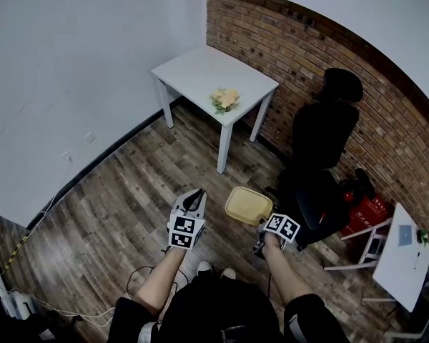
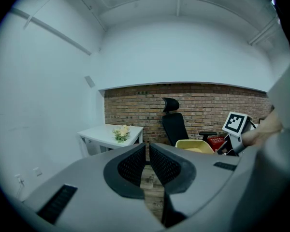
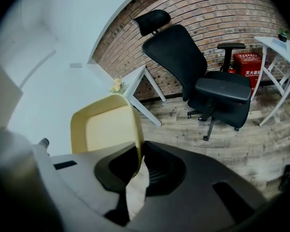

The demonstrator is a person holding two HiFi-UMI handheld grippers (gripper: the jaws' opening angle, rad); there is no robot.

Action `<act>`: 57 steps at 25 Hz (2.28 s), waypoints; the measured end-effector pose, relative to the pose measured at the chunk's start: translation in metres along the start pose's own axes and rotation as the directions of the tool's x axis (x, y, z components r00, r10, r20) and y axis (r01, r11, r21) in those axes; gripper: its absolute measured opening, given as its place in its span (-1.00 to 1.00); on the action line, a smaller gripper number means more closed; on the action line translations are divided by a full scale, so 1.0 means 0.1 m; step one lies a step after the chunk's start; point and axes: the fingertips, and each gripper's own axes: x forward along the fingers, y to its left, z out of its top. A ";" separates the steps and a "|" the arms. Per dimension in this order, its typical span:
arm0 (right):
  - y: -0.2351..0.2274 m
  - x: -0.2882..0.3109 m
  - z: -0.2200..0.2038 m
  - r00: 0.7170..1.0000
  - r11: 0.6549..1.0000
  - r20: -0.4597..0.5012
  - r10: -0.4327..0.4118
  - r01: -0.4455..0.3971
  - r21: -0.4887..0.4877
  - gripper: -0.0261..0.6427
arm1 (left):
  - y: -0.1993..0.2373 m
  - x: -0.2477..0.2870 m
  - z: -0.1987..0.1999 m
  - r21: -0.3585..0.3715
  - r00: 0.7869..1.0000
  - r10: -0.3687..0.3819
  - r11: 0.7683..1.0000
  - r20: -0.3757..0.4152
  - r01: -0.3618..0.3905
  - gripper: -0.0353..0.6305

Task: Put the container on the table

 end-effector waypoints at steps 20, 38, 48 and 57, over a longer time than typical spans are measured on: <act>0.35 0.34 0.16 0.999 1.000 0.033 -0.022 0.022 0.010 -0.80 | 0.46 0.24 -0.15 0.002 0.998 -0.046 0.999 -0.039 0.046 -0.79; 0.46 1.12 0.65 1.000 0.999 -0.002 -0.013 0.013 0.048 -0.80 | 0.86 1.04 -0.17 0.037 0.995 -0.055 0.998 -0.088 0.058 -0.79; 0.58 1.69 1.32 1.000 0.997 -0.021 -0.023 0.025 0.071 -0.80 | 1.19 1.88 0.03 0.041 0.991 -0.069 0.996 -0.111 0.074 -0.79; 0.68 2.20 2.10 0.999 0.995 -0.026 -0.028 0.031 0.091 -0.80 | 1.47 2.79 0.30 0.048 0.988 -0.082 0.995 -0.130 0.089 -0.79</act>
